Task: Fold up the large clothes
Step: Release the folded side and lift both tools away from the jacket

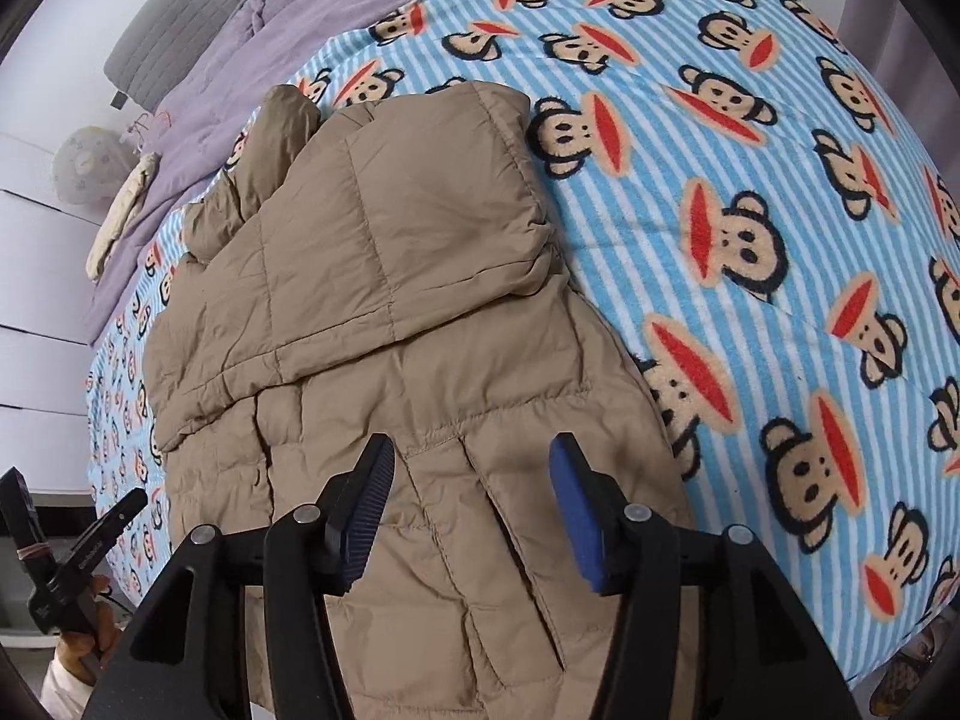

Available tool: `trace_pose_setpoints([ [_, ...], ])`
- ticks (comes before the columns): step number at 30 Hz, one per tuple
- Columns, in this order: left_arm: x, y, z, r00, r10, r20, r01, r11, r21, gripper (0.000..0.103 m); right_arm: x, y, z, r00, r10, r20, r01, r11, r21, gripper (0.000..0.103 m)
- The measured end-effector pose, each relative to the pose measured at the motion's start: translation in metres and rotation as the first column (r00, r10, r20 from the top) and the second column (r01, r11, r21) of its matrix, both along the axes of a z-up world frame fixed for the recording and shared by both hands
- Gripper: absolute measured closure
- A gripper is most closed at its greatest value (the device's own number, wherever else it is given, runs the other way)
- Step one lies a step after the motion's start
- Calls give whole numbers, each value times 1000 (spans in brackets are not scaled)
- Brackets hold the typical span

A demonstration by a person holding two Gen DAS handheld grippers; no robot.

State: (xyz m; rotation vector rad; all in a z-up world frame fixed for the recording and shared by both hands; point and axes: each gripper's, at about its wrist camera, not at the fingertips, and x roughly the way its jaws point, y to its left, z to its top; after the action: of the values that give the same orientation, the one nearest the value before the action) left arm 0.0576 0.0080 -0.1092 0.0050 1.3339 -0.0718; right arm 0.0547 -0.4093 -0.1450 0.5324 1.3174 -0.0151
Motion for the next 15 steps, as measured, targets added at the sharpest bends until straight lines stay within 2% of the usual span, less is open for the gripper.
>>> trace_pose_setpoints([
  [3,-10,0,3,1000,24,1,-24,1000,7,88,-2,1,6,1000,20,9,-20,1000,5,45],
  [5,-16,-1,4,999,39,0,-39,999,18,87,-2,1,9,999,33,20,-33,999,10,41],
  [6,-18,-1,4,999,47,-6,-47,999,25,54,-2,2,11,999,44,28,-45,999,16,38],
  [7,-19,-1,4,998,62,-20,-62,997,43,0,-1,4,13,998,55,35,-56,998,18,37],
  [9,-24,-2,7,995,96,-7,-95,992,79,1,0,7,14,996,78,43,-79,997,21,37],
  [15,-39,-2,20,992,125,13,-126,990,64,1,-1,16,11,993,112,39,-114,992,48,36],
])
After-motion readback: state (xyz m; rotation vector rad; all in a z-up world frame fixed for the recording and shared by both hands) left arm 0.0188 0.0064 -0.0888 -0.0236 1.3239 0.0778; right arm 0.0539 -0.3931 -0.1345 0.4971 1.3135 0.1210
